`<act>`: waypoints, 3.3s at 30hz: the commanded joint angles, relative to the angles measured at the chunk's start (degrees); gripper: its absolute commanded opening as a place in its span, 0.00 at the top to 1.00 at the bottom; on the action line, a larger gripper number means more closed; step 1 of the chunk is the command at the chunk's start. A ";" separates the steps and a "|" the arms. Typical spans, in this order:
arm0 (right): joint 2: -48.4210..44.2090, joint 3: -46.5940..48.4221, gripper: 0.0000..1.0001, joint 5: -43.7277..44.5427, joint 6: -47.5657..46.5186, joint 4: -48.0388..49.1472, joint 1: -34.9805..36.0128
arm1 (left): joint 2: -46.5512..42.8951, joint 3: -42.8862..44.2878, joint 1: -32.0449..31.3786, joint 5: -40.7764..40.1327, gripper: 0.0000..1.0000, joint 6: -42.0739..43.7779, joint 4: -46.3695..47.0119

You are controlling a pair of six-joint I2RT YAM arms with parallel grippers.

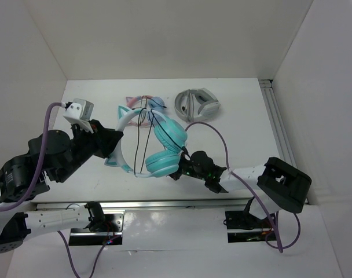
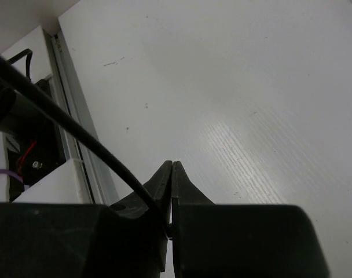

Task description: Wrap the headphones

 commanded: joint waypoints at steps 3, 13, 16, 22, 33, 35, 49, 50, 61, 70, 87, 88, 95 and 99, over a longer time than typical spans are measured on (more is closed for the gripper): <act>-2.49 -0.64 0.94 1.96 -0.28 4.22 1.90 | -0.92 1.93 -0.26 -1.15 1.00 -3.53 7.18; -3.02 -0.55 0.76 0.90 -0.28 4.21 1.91 | -0.40 1.92 -0.26 -1.68 1.00 -3.53 7.18; -3.02 -0.03 0.73 0.38 -0.80 3.51 1.91 | -0.40 1.92 -0.26 -1.68 1.00 -3.53 7.18; -1.97 1.19 0.76 0.38 -0.80 4.03 2.43 | -0.40 1.92 -0.26 -1.68 1.00 -3.53 7.18; 1.12 7.62 0.37 15.40 -5.10 -3.17 5.07 | 0.13 2.45 -0.26 -1.15 1.00 -3.01 6.65; 1.91 8.49 0.37 15.41 -5.11 -3.87 5.59 | 0.13 2.45 -0.26 -0.62 1.00 -3.01 6.65; 6.92 7.01 0.59 11.46 -2.83 0.61 4.54 | 0.13 2.98 -0.26 -0.01 1.00 -3.53 6.65; 6.92 7.01 0.59 10.75 -2.82 1.21 4.54 | 0.13 2.98 -0.26 -0.01 1.00 -3.53 6.65; 7.53 8.06 1.00 10.75 -2.82 1.22 4.02 | 0.13 2.45 -0.26 -0.01 1.00 -3.53 7.18; 1.05 5.86 1.00 19.08 0.24 -6.14 9.80 | -0.40 0.00 -0.26 -12.47 1.00 -7.13 4.55; -11.10 20.16 1.00 60.22 4.73 -45.25 46.72 | 12.70 -3.09 4.22 -30.42 1.00 -17.60 -5.48; -11.10 21.67 1.00 61.10 4.73 -47.01 47.69 | 13.57 -3.78 4.83 -30.42 1.00 -17.60 -7.31; -8.11 35.56 1.00 67.77 1.05 -61.87 50.95 | 18.76 -5.02 6.07 -24.98 1.00 -13.03 -9.60; -6.27 43.46 1.00 70.42 -2.29 -71.44 50.95 | 18.07 -8.43 5.54 -18.48 1.00 -4.37 -7.35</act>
